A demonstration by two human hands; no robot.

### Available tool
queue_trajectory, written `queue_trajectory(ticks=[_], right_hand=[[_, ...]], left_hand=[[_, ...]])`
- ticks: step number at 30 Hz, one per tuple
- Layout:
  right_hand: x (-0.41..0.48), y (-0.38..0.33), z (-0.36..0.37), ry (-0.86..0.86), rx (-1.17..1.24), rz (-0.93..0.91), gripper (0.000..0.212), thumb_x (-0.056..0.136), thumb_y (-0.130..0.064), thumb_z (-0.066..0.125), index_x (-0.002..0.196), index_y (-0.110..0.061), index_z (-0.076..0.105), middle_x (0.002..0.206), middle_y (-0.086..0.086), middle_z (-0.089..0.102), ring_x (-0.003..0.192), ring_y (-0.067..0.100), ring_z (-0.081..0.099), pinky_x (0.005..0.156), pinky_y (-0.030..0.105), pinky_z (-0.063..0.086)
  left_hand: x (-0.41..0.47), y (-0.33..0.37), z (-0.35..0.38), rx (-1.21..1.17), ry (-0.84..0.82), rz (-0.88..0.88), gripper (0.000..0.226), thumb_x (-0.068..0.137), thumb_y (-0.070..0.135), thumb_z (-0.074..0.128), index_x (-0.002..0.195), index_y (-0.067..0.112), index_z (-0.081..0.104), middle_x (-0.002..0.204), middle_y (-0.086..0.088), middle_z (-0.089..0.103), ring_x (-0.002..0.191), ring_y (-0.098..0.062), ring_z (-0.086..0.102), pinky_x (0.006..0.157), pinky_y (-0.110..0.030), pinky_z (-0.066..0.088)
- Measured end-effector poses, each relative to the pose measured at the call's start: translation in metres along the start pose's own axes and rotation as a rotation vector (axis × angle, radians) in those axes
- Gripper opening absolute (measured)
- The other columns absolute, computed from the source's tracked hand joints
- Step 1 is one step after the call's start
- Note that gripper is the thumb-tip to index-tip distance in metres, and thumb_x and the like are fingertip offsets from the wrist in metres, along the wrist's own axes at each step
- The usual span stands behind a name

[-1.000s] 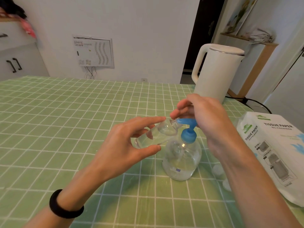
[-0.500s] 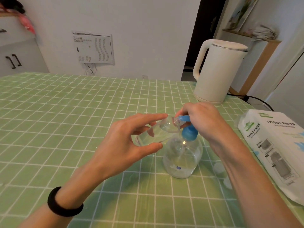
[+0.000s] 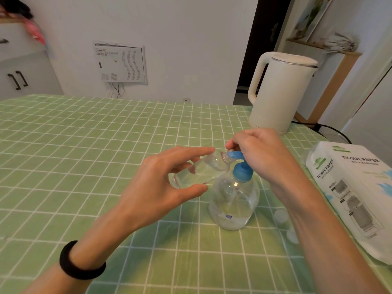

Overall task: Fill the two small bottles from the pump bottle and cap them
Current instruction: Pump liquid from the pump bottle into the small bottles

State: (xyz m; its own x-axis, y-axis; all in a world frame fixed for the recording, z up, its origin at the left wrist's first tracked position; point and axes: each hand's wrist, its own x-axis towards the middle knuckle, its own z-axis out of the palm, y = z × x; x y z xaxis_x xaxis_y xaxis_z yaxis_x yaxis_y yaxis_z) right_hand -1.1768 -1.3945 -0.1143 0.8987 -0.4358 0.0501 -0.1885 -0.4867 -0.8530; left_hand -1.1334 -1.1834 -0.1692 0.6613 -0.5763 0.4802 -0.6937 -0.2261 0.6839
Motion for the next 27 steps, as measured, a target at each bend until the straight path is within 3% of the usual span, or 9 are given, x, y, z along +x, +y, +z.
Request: queue_trajectory(ticks=[2,5,9,11,19,27], right_hand=[[0.0,0.0,0.0009,0.032,0.014,-0.014,0.035,0.094,-0.025,0.057,0.066,-0.02,0.077,0.065,-0.003,0.071,0.053,-0.007,0.057,0.062,0.028,0.042],[0.0022,0.0,0.0023,-0.019,0.032,0.03,0.043,0.095,-0.014,0.054,0.054,-0.018,0.067,0.049,-0.016,0.061,0.045,-0.009,0.055,0.059,0.026,0.038],[0.0025,0.0031,0.0044,-0.133,-0.049,0.061,0.055,0.091,-0.002,0.052,0.039,-0.02,0.058,0.042,-0.018,0.056,0.039,-0.007,0.05,0.039,0.009,0.036],[0.0008,0.004,0.0042,-0.146,-0.067,0.065,0.057,0.09,-0.002,0.052,0.037,-0.021,0.057,0.042,-0.019,0.054,0.039,-0.007,0.049,0.037,0.008,0.034],[-0.0016,0.0007,0.0001,-0.086,0.058,0.036,0.043,0.096,-0.012,0.049,0.058,-0.021,0.068,0.047,-0.023,0.061,0.048,-0.016,0.055,0.062,0.027,0.037],[-0.0044,-0.0008,0.0062,-0.093,0.049,0.072,0.042,0.093,-0.009,0.053,0.062,-0.02,0.079,0.061,-0.022,0.07,0.06,-0.008,0.064,0.062,0.025,0.043]], left_hand=[[0.0,0.0,0.001,-0.007,0.003,0.0,0.065,0.084,0.032,0.088,0.142,0.043,0.062,0.127,0.018,0.072,0.107,-0.013,0.074,0.096,-0.037,0.06],[-0.0007,-0.0004,0.0021,-0.018,0.004,-0.005,0.065,0.083,0.03,0.088,0.142,0.044,0.062,0.127,0.018,0.073,0.106,-0.014,0.075,0.096,-0.037,0.06],[-0.0015,-0.0026,0.0029,0.002,-0.003,-0.022,0.066,0.083,0.029,0.089,0.141,0.045,0.062,0.126,0.018,0.073,0.107,-0.011,0.074,0.097,-0.038,0.061],[-0.0025,-0.0022,0.0027,0.008,0.0,-0.025,0.064,0.083,0.032,0.089,0.14,0.047,0.062,0.123,0.019,0.073,0.107,-0.009,0.073,0.097,-0.037,0.06],[-0.001,-0.0021,0.0034,-0.008,0.009,-0.006,0.067,0.081,0.026,0.089,0.14,0.046,0.063,0.125,0.018,0.073,0.105,-0.014,0.075,0.097,-0.034,0.06],[-0.0022,-0.0032,0.0028,0.01,-0.008,-0.03,0.066,0.081,0.031,0.088,0.141,0.046,0.062,0.123,0.02,0.073,0.105,-0.007,0.074,0.098,-0.035,0.06]])
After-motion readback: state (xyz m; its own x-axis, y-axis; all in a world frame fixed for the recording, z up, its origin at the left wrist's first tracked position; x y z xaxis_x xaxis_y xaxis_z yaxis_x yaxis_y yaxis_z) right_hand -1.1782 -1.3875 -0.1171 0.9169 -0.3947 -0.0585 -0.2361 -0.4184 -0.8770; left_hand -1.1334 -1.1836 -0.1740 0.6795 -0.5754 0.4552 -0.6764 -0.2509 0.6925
